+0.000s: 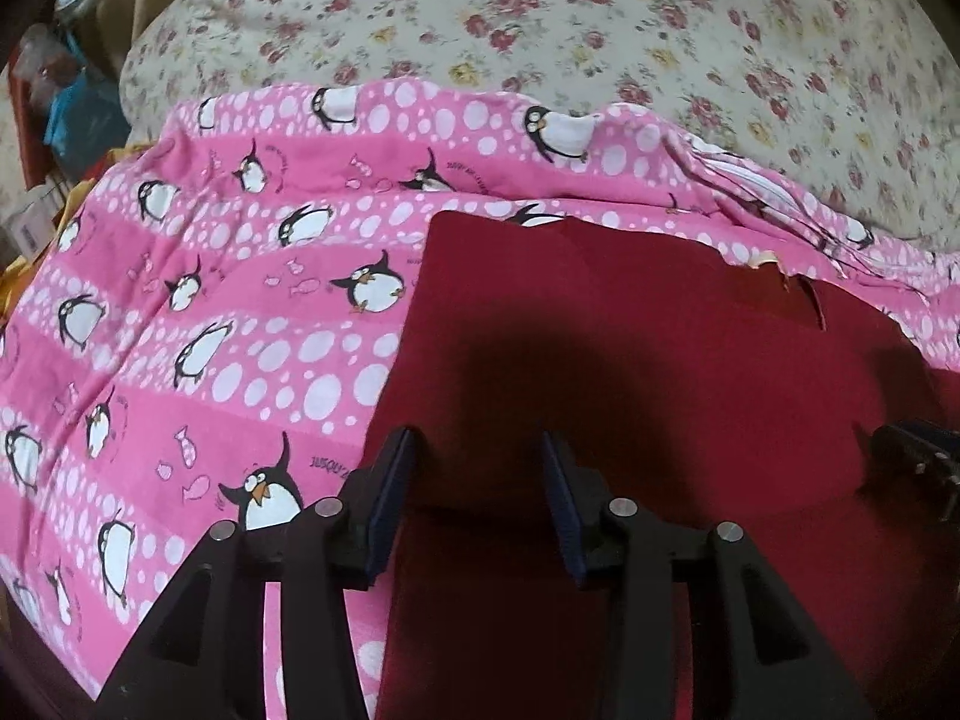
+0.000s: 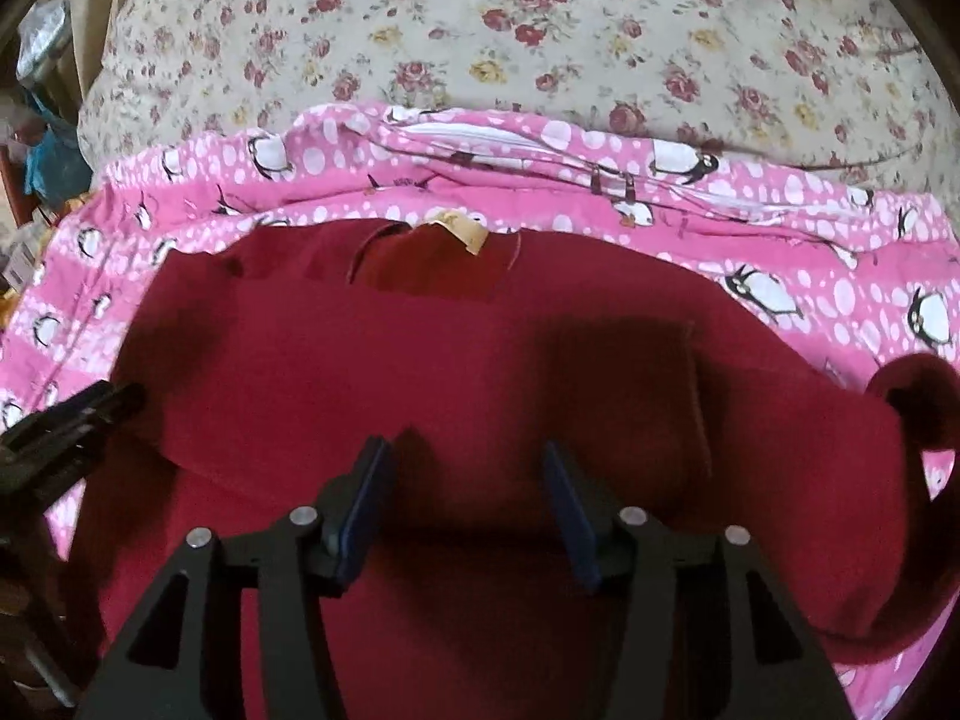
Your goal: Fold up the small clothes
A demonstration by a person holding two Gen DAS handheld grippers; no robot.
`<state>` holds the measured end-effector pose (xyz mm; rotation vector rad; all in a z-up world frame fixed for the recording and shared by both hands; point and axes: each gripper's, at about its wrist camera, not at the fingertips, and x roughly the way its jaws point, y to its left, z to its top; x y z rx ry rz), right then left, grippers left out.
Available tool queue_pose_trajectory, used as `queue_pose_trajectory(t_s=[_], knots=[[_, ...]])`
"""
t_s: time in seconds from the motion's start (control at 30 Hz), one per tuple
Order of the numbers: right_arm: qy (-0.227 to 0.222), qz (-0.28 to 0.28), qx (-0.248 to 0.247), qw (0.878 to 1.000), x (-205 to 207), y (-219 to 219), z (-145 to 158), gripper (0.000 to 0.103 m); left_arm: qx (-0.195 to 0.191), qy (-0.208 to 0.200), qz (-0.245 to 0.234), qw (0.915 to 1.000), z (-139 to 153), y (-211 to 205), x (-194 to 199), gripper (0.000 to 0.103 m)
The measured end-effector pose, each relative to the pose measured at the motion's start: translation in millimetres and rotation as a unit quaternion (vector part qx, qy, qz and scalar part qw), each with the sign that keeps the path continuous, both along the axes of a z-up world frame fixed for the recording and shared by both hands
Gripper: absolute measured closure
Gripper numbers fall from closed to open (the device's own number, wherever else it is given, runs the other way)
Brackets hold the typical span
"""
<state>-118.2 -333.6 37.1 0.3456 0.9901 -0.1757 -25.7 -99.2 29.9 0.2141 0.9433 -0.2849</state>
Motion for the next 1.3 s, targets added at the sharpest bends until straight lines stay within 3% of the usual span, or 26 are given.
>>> queue_pose_trajectory(t_s=[0.13, 0.27, 0.37, 0.53, 0.6, 0.67, 0.73, 0.93, 1.13, 1.23, 1.3], knots=[[-0.018, -0.006, 0.012, 1.0, -11.9, -6.9, 19.3, 0.044, -0.03, 0.0, 0.003, 0.9995, 7.3, 7.0, -1.7, 0.081], [-0.008, -0.033, -0.037, 0.999, -24.2, -31.9, 41.6, 0.038, -0.055, 0.004, 0.009, 0.9984, 14.9, 16.6, -1.8, 0.081], [-0.018, -0.056, -0.012, 0.998, -47.0, -65.4, 50.4, 0.038, -0.071, 0.013, 0.02, 0.9972, 17.2, 21.6, 1.0, 0.081], [0.048, -0.112, -0.109, 0.987, -73.1, -119.0, 45.3, 0.038, -0.083, 0.021, 0.02, 0.9962, 18.3, 21.9, 1.2, 0.081], [0.044, -0.149, -0.09, 0.984, -91.9, -141.8, 49.8, 0.038, -0.08, 0.018, 0.016, 0.9965, 18.8, 20.5, -0.6, 0.081], [0.019, -0.161, -0.041, 0.986, -107.8, -153.2, 54.8, 0.038, -0.08, 0.018, 0.015, 0.9966, 18.6, 19.8, -1.3, 0.081], [0.005, -0.156, -0.01, 0.988, -115.9, -154.4, 59.1, 0.038, -0.078, 0.019, 0.013, 0.9967, 17.6, 18.7, -1.7, 0.081], [-0.014, -0.107, 0.002, 0.994, -136.3, -123.0, 76.0, 0.038, -0.082, 0.021, 0.016, 0.9963, 18.2, 20.2, -1.3, 0.081], [-0.003, -0.015, 0.037, 0.999, -159.3, -86.9, 66.4, 0.037, -0.082, 0.021, 0.018, 0.9962, 17.4, 19.6, -0.9, 0.081], [-0.016, -0.005, 0.059, 0.998, -176.2, -80.1, 67.1, 0.037, -0.081, 0.021, 0.018, 0.9963, 16.6, 19.7, -1.0, 0.081], [-0.01, -0.012, 0.04, 0.999, -189.0, -79.2, 67.4, 0.034, -0.082, 0.022, 0.019, 0.9962, 16.3, 20.0, -1.0, 0.081]])
